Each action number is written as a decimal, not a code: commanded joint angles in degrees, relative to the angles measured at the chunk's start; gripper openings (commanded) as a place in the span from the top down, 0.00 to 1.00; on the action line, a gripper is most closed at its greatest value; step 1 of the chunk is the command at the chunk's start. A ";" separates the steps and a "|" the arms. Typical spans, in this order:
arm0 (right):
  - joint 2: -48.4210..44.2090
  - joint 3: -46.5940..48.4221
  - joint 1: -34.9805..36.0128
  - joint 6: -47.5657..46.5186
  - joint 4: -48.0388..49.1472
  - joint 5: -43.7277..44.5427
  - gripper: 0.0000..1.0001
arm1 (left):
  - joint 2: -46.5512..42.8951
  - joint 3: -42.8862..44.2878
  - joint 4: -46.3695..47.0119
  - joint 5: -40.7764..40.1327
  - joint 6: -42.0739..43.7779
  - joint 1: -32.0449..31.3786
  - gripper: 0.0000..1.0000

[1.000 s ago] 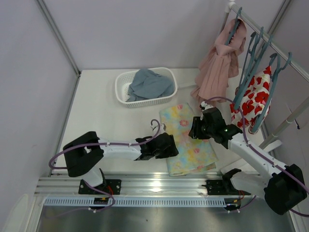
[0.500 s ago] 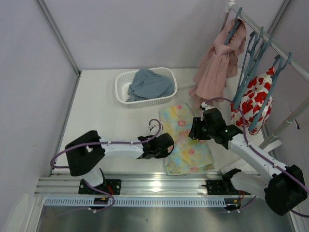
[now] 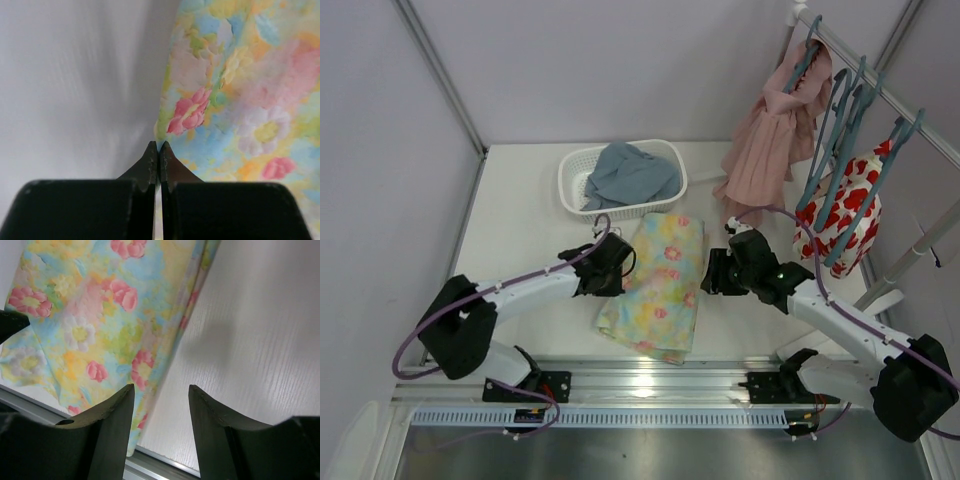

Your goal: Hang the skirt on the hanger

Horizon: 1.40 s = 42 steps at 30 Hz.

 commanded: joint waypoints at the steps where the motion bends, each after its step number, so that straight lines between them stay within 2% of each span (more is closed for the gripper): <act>1: -0.29 -0.96 0.93 2.58 2.29 2.10 0.46 | 5.02 5.26 -6.81 -0.90 13.93 0.85 1.00; 3: -0.91 -1.23 1.81 2.75 1.94 2.72 0.46 | 7.75 8.77 -7.52 -1.70 18.41 1.73 1.00; 9: -2.93 -2.72 4.89 3.81 2.20 5.26 0.45 | 11.27 10.81 -7.16 1.46 31.24 7.17 1.00; 15: -3.37 -3.07 5.59 4.51 4.22 7.20 0.43 | 13.47 11.42 -6.91 -1.88 45.13 13.06 1.00; 18: -2.23 -2.90 5.59 4.78 5.28 7.03 0.40 | 15.14 12.91 -6.29 -2.41 50.58 15.70 1.00; 19: -1.88 -2.81 5.68 4.78 5.45 6.85 0.36 | 15.40 12.92 -5.33 -2.06 53.20 16.40 1.00; 22: -0.21 -2.37 5.68 4.34 6.33 6.59 0.34 | 15.67 14.40 -4.44 0.22 53.76 19.65 1.00; 24: 1.02 -1.76 5.68 3.90 6.86 6.59 0.33 | 16.46 18.88 -6.45 -0.47 53.58 20.89 0.98; 25: 1.46 -0.62 5.68 3.55 7.12 6.59 0.31 | 16.46 19.85 -9.25 -1.17 52.71 21.15 0.91; 26: 1.98 0.08 5.77 2.24 7.82 6.15 0.31 | 16.20 23.60 -10.76 -1.61 52.18 21.33 0.57; 28: 4.53 2.97 5.68 1.09 8.44 5.97 0.26 | 14.45 25.48 -15.14 -2.84 49.04 21.33 0.26; 29: 5.58 4.12 5.77 0.39 8.88 5.36 0.25 | 13.40 28.18 -16.38 -3.54 47.62 21.42 0.01; 31: 9.18 7.54 6.03 -1.02 10.10 4.83 0.25 | 9.18 29.26 -18.49 -5.13 41.76 21.42 0.01; 33: 12.60 9.49 6.65 -1.98 11.43 4.48 0.25 | 5.67 29.36 -18.94 -3.47 36.82 21.42 0.01; 34: 13.75 10.54 6.91 -2.34 12.04 4.31 0.25 | 1.82 28.66 -18.86 -3.38 29.40 21.42 0.00; 36: 16.04 13.79 7.26 -2.95 14.24 4.74 0.25 | -2.59 23.75 -17.90 -1.72 21.19 21.33 0.04; 37: 18.66 14.76 7.53 -3.74 14.94 5.18 0.25 | -5.13 21.29 -16.32 1.17 12.62 21.24 0.06; 38: 19.99 16.68 7.53 -4.18 16.86 5.27 0.26 | -11.34 11.96 -11.52 2.33 8.45 20.55 0.12; 40: 22.89 18.80 7.62 -6.11 18.37 5.53 0.28 | -17.70 5.04 -5.96 3.04 -3.38 18.79 0.14; 41: 26.04 19.94 7.62 -6.73 19.51 5.45 0.29 | -22.34 -3.26 -4.37 2.34 -6.94 16.96 0.21; 42: 27.72 22.22 7.62 -7.52 19.95 5.62 0.31 | -23.95 -5.34 -2.18 2.16 -10.02 16.15 0.25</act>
